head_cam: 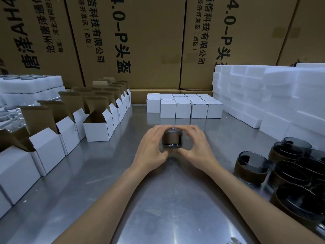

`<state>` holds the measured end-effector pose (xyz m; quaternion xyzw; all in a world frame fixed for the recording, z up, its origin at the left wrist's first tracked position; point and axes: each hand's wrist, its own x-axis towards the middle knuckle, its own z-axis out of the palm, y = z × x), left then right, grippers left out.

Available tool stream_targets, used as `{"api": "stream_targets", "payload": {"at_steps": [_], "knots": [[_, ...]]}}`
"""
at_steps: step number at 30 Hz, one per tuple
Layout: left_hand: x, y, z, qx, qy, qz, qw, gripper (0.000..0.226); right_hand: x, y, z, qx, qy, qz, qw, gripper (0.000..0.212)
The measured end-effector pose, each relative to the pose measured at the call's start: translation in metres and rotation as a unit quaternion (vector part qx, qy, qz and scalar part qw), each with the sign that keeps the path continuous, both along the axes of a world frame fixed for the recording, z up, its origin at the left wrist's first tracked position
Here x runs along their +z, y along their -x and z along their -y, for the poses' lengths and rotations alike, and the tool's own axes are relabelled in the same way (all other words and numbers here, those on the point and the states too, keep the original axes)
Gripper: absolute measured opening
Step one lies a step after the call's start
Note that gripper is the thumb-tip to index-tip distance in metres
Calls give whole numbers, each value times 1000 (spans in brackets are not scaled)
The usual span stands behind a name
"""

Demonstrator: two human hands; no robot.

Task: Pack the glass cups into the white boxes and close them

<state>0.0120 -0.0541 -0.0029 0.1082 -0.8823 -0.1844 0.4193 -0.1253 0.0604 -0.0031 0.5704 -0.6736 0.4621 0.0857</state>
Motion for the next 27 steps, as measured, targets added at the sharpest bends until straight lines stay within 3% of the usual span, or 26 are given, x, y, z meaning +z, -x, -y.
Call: {"api": "stream_targets", "payload": {"at_steps": [4,8,14,18,20,24,27], "knots": [[-3,-1,0,23,-51,6,998,60,-2,-1,2,12,-31,19,999,77],[-3,-2,0,6,-95,23,995,67,-6,3,5,0,-40,26,999,64],[1,0,-2,5,36,-5,999,67,-2,-2,3,-15,-5,-52,999,63],[-1,-1,-1,5,-39,-17,999,64,0,-2,1,7,-41,25,999,77],[-1,-2,0,-2,-85,-17,996,64,0,-2,-1,17,-59,56,997,71],[-3,-2,2,-3,-119,8,993,67,1,-1,-3,-3,-40,28,999,60],[-3,-2,1,4,-81,10,997,71,2,-4,-1,-6,-21,-21,1000,61]]}}
